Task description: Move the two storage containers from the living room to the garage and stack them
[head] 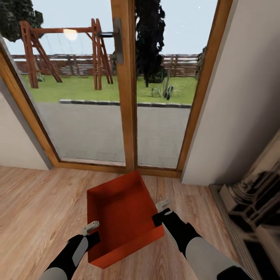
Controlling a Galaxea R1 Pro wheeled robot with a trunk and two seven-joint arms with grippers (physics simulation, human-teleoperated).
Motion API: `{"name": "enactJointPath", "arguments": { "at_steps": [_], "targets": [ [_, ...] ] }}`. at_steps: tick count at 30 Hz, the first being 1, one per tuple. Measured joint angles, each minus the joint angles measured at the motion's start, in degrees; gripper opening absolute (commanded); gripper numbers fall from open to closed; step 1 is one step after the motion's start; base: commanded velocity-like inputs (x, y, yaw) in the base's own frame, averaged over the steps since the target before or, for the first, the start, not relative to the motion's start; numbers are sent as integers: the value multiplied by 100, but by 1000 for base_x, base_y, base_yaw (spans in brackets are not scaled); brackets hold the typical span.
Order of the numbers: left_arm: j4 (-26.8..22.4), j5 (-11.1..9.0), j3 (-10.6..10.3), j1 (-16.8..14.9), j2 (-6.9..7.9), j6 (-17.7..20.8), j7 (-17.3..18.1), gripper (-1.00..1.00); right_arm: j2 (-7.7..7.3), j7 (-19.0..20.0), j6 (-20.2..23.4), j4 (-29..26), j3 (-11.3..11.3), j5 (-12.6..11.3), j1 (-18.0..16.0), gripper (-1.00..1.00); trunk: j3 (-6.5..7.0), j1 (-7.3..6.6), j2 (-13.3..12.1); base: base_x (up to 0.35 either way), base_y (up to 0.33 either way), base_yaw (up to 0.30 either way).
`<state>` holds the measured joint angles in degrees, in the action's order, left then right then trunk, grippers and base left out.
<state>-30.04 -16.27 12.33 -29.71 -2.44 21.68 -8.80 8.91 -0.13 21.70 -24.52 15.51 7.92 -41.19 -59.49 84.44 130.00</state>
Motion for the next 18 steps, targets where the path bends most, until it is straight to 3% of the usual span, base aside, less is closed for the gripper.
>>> {"name": "enactJointPath", "arguments": {
  "at_steps": [8,18],
  "targets": [
    [0,10,8,0,-1,0,6,-100,0,1,0,0,1,1,0,-100,0,0,0,0,0,255],
    [-1,20,14,-1,-4,-6,7,-100,-1,-2,-14,6,-2,-3,0,-100,0,0,0,0,0,29]
  ]
}}
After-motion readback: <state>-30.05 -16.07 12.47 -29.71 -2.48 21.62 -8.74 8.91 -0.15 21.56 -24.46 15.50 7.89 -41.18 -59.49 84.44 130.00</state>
